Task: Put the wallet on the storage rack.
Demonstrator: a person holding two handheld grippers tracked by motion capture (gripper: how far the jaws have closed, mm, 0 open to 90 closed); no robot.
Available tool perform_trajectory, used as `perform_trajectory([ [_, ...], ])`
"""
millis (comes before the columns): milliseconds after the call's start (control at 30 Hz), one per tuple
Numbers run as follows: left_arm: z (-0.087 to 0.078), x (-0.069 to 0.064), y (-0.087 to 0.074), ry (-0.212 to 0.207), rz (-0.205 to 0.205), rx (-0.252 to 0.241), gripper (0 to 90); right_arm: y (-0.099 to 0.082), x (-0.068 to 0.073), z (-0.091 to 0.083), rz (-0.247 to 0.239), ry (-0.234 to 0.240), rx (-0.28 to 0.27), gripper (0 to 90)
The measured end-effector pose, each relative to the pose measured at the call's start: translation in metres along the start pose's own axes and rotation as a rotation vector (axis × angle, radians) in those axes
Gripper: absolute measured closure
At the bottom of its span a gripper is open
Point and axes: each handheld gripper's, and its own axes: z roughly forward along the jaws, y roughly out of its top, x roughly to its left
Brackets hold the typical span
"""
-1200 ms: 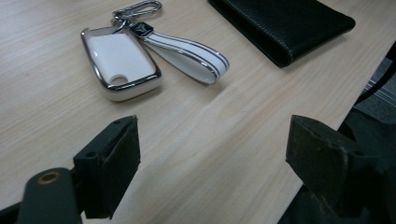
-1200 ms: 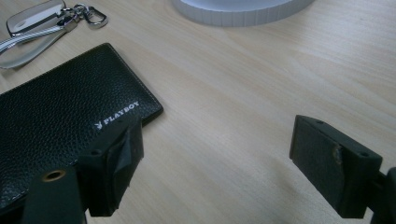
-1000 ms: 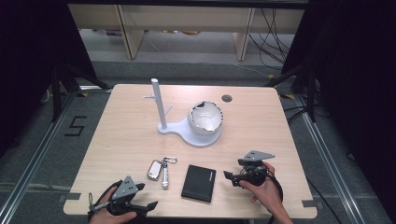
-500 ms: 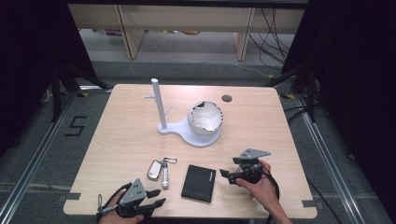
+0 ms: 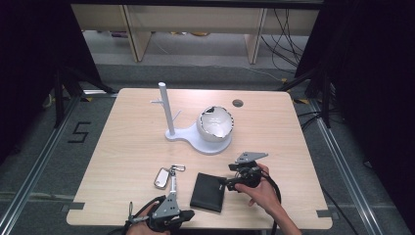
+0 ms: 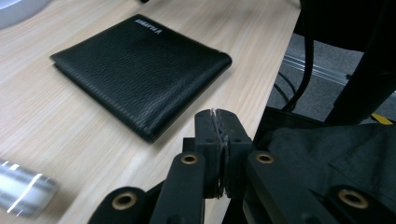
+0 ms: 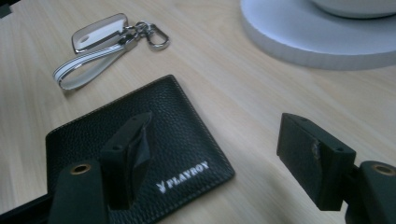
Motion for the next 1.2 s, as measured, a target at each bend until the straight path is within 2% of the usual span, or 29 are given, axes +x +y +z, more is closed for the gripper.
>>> perform_trajectory([
  [33, 0.003, -0.002, 0.001, 0.000, -0.026, -0.019, 88.2, 0.001, 0.000, 0.003, -0.008, 0.009, 0.006, 29.2],
  [67, 0.004, -0.001, 0.002, 0.006, -0.004, -0.005, 88.6, 0.003, 0.002, 0.007, 0.006, 0.018, 0.007, 29.3],
  [100, 0.008, -0.001, 0.004, 0.003, -0.006, -0.002, 88.9, 0.007, 0.005, 0.012, 0.023, 0.037, 0.032, 30.1],
  [133, 0.008, -0.001, 0.004, 0.003, -0.006, -0.002, 89.0, 0.007, 0.005, 0.012, 0.023, 0.037, 0.032, 30.1],
  [167, 0.010, -0.001, 0.004, 0.009, -0.006, 0.009, 89.0, 0.009, 0.003, 0.015, -0.005, 0.039, 0.027, 30.4],
  [200, 0.012, -0.002, 0.005, 0.007, -0.023, -0.009, 89.0, 0.012, 0.004, 0.018, -0.001, 0.049, 0.035, 30.6],
  [233, 0.013, -0.001, 0.006, 0.000, -0.016, 0.011, 88.9, 0.015, 0.003, 0.024, -0.031, 0.045, 0.043, 30.8],
  [267, 0.015, -0.002, 0.006, 0.003, -0.037, 0.001, 88.9, 0.015, 0.003, 0.024, -0.031, 0.045, 0.043, 30.8],
  [300, 0.016, 0.000, 0.007, 0.005, -0.015, 0.013, 88.9, 0.016, 0.004, 0.027, -0.039, 0.046, 0.052, 30.9],
  [333, 0.017, -0.001, 0.007, 0.001, -0.018, 0.014, 88.8, 0.018, 0.005, 0.031, -0.037, 0.056, 0.070, 31.6],
  [367, 0.020, -0.002, 0.008, 0.003, -0.043, 0.010, 88.7, 0.019, 0.006, 0.035, -0.044, 0.066, 0.081, 32.2],
  [400, 0.020, -0.002, 0.008, 0.003, -0.043, 0.010, 88.7, 0.019, 0.006, 0.035, -0.044, 0.066, 0.081, 32.2],
  [433, 0.022, -0.001, 0.009, -0.001, -0.028, 0.017, 88.7, 0.019, 0.009, 0.037, -0.016, 0.070, 0.089, 32.2],
  [467, 0.023, 0.000, 0.010, 0.004, -0.020, 0.027, 88.6, 0.020, 0.007, 0.039, -0.046, 0.074, 0.091, 32.6],
  [500, 0.025, 0.000, 0.010, 0.002, -0.026, 0.026, 88.6, 0.021, 0.008, 0.041, -0.047, 0.077, 0.091, 32.7],
  [533, 0.026, 0.001, 0.010, -0.003, -0.021, 0.036, 88.5, 0.021, 0.008, 0.041, -0.037, 0.087, 0.100, 32.7],
  [567, 0.027, 0.001, 0.011, -0.002, -0.030, 0.033, 88.5, 0.021, 0.010, 0.044, -0.007, 0.102, 0.119, 32.8],
  [667, 0.030, 0.002, 0.012, -0.004, -0.033, 0.032, 88.3, 0.020, 0.009, 0.046, -0.024, 0.093, 0.123, 33.1],
  [733, 0.032, 0.004, 0.012, -0.001, -0.020, 0.052, 88.3, 0.021, 0.008, 0.047, -0.022, 0.103, 0.129, 33.5],
  [800, 0.035, 0.004, 0.013, 0.000, -0.032, 0.050, 88.3, 0.021, 0.010, 0.048, 0.022, 0.122, 0.141, 33.9],
  [833, 0.036, 0.005, 0.013, 0.008, -0.034, 0.053, 88.1, 0.021, 0.009, 0.049, 0.009, 0.121, 0.143, 33.9],
  [933, 0.040, 0.007, 0.013, 0.012, -0.033, 0.064, 87.8, 0.021, 0.007, 0.049, 0.043, 0.151, 0.143, 34.5],
  [1033, 0.042, 0.008, 0.014, 0.019, -0.033, 0.074, 88.2, 0.020, 0.006, 0.048, 0.047, 0.163, 0.143, 37.0],
  [1067, 0.042, 0.007, 0.014, 0.015, -0.064, 0.068, 88.2, 0.020, 0.006, 0.048, 0.047, 0.163, 0.143, 37.0],
  [1100, 0.041, 0.008, 0.014, 0.018, -0.046, 0.070, 88.2, 0.020, 0.006, 0.048, 0.043, 0.188, 0.145, 37.5],
  [1133, 0.041, 0.008, 0.014, 0.018, -0.046, 0.070, 88.3, 0.020, 0.007, 0.047, 0.060, 0.176, 0.151, 37.7],
  [1200, 0.041, 0.009, 0.014, 0.029, -0.047, 0.081, 88.3, 0.020, 0.006, 0.047, 0.055, 0.172, 0.146, 37.7],
])
